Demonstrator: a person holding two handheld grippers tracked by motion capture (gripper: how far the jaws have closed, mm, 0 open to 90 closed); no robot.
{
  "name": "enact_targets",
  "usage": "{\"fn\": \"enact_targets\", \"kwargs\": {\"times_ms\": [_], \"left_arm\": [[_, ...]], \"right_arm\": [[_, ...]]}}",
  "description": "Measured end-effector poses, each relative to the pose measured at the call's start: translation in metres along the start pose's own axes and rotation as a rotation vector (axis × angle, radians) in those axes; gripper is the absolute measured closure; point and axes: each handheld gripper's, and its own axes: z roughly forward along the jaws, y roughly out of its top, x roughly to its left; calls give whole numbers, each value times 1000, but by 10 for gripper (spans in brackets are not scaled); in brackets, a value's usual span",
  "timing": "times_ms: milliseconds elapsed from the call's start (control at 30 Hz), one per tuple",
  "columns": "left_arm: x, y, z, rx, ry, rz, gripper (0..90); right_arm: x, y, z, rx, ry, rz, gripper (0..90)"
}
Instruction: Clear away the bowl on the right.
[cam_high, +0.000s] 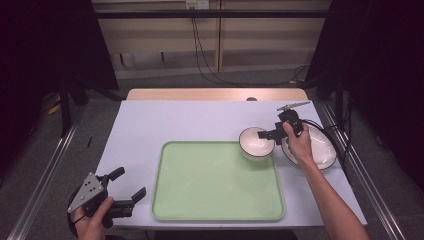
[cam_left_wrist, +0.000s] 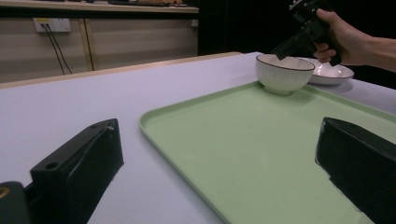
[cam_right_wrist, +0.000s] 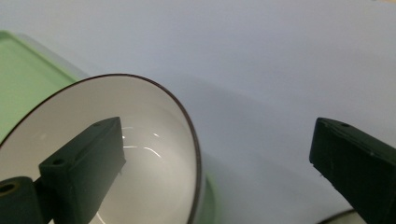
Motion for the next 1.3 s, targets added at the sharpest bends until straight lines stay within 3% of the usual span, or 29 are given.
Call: {"fn": "enact_targets", "kwargs": {"times_ms": [267, 400, 467, 533, 900, 1033, 1133, 1300], "left_arm": [[-1, 0, 0, -4, -1, -5, 8], [0, 0, 0, 1, 1, 1, 8], [-1, 0, 0, 3, -2, 5, 8], [-2, 0, 1, -8, -3, -8, 8], [-1, 0, 0, -1, -4, 0, 8], [-1, 0, 0, -1, 0, 2, 8], [-1, 0, 1, 2, 5, -1, 8], [-1, 0, 2, 2, 3, -5, 8]], "right_arm": [[-1, -6, -10, -76, -89, -7, 30], [-2, -9, -18, -72, -105, -26, 30], [-4, -11, -25, -95, -128, -33, 24], [-6, -12, -30, -94, -148, -44, 30], [3, -25, -51, -157, -166, -90, 27], [4, -36, -58, -178, -185, -80, 34], [1, -46, -63, -161, -200, -74, 35], [-1, -56, -76, -185, -195, -64, 32]]}}
